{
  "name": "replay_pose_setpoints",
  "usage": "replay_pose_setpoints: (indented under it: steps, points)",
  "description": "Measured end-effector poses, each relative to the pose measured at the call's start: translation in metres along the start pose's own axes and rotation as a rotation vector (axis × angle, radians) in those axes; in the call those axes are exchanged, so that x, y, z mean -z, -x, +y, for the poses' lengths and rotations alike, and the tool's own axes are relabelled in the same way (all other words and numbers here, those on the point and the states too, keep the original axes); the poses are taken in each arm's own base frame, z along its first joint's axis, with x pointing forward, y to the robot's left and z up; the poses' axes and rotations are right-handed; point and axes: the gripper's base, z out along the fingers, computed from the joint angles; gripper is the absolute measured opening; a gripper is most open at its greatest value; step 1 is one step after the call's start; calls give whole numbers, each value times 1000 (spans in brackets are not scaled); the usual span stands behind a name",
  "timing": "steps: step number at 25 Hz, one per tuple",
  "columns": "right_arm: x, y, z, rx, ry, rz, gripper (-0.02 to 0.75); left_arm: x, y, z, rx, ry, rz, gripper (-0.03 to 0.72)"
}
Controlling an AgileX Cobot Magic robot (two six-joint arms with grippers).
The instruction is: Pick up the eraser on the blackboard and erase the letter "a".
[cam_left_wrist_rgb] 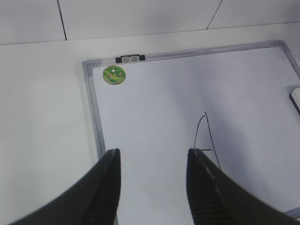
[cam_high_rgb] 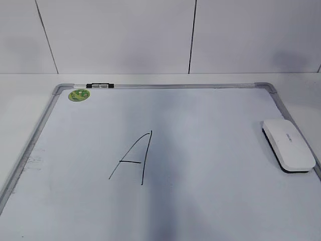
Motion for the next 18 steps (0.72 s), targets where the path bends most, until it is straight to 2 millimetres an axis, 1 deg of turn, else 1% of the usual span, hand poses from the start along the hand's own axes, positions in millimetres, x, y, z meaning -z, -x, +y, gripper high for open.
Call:
replay_pose_setpoints:
  steps: [2,5,8,13,18]
  points:
    - [-3,-16,1,10,12,32,754,13,-5,-5,-12,1,-35,348]
    - [-2,-39,3,29,33,59,754,29,-19,-12,-22,1,-71,348]
    - [9,-59,2,40,43,38,754,36,-36,-15,-21,1,-79,348]
    - [33,-87,2,80,66,-35,754,33,-68,-16,-19,-16,-41,348]
    - [50,-112,-2,101,67,-99,754,29,-98,-19,-38,-50,-3,348]
